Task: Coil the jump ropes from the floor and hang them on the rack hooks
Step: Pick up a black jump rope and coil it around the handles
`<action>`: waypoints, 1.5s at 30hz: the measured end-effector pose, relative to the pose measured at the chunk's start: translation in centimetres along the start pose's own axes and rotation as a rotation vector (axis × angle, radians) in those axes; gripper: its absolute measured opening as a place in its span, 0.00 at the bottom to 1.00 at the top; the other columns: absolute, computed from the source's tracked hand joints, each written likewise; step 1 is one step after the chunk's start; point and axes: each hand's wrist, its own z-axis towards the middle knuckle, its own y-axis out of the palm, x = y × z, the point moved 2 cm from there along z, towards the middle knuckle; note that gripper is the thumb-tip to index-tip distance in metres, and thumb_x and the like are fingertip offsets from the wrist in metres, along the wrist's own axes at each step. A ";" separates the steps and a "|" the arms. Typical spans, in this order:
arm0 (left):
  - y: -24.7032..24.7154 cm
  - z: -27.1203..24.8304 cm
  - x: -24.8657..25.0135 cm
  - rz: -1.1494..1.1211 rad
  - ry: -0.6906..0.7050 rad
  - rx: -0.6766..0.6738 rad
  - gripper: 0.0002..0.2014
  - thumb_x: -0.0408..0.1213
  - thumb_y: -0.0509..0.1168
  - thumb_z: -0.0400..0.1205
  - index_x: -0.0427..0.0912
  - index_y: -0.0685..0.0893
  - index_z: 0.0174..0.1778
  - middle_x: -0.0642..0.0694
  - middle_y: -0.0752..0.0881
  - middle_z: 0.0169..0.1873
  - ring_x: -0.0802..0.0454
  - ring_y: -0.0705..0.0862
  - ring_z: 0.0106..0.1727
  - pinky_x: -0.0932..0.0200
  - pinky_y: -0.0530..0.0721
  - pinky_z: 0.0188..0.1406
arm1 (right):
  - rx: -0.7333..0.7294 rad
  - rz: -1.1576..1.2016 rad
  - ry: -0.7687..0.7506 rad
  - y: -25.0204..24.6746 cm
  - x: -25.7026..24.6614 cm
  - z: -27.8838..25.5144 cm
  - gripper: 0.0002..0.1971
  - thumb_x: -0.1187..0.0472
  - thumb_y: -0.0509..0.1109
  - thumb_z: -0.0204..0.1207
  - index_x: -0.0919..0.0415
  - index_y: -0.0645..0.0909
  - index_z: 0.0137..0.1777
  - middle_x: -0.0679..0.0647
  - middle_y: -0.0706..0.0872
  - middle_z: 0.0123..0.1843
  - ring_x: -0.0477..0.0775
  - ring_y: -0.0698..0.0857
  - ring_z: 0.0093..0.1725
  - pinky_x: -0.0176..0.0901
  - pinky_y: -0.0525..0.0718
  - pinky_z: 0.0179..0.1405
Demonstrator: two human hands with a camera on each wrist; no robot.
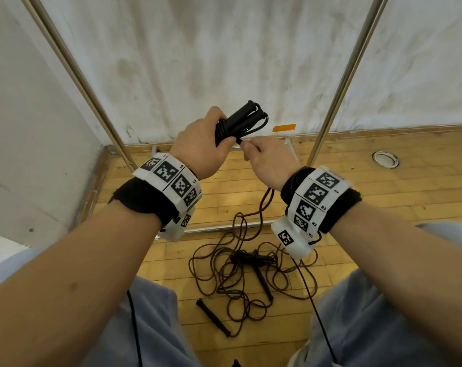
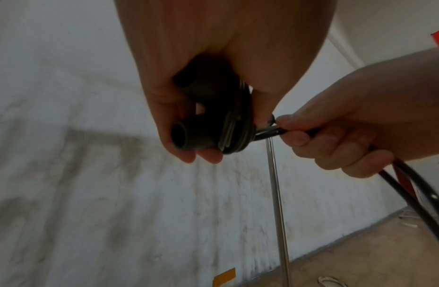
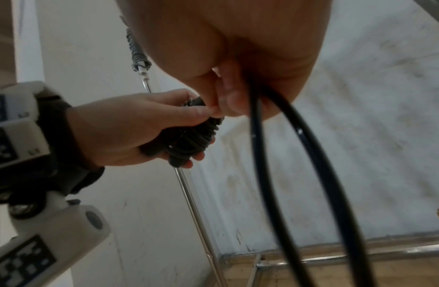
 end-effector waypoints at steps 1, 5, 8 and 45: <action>0.3 0.1 -0.2 0.011 -0.006 -0.036 0.15 0.46 0.65 0.81 0.47 0.70 0.59 0.54 0.77 0.39 0.55 0.76 0.32 0.62 0.68 0.26 | -0.013 0.000 0.011 0.1 0.1 0.0 0.17 0.55 0.55 0.85 0.61 0.78 0.39 0.47 0.75 0.28 0.44 0.73 0.27 0.30 0.69 0.24; 1.6 -0.2 -0.7 0.022 -0.027 -0.145 0.15 0.45 0.65 0.81 0.46 0.68 0.57 0.54 0.76 0.35 0.59 0.75 0.31 0.63 0.68 0.25 | -0.079 0.036 0.081 0.4 0.6 -0.5 0.17 0.57 0.54 0.85 0.61 0.81 0.42 0.48 0.76 0.29 0.46 0.74 0.29 0.38 0.71 0.28; 2.3 -0.6 -0.7 0.037 -0.017 -0.187 0.17 0.46 0.64 0.82 0.46 0.72 0.64 0.52 0.80 0.38 0.53 0.78 0.34 0.58 0.70 0.29 | -0.115 0.014 0.079 0.6 0.5 -1.1 0.17 0.58 0.54 0.85 0.61 0.81 0.41 0.51 0.79 0.32 0.49 0.76 0.32 0.41 0.73 0.32; 5.2 -2.7 2.0 0.332 0.112 -0.313 0.11 0.58 0.56 0.79 0.55 0.75 0.44 0.56 0.79 0.27 0.57 0.76 0.26 0.61 0.67 0.20 | -0.002 -0.269 -0.121 -1.6 1.6 -0.4 0.18 0.50 0.57 0.83 0.54 0.74 0.32 0.45 0.73 0.28 0.42 0.71 0.28 0.32 0.60 0.26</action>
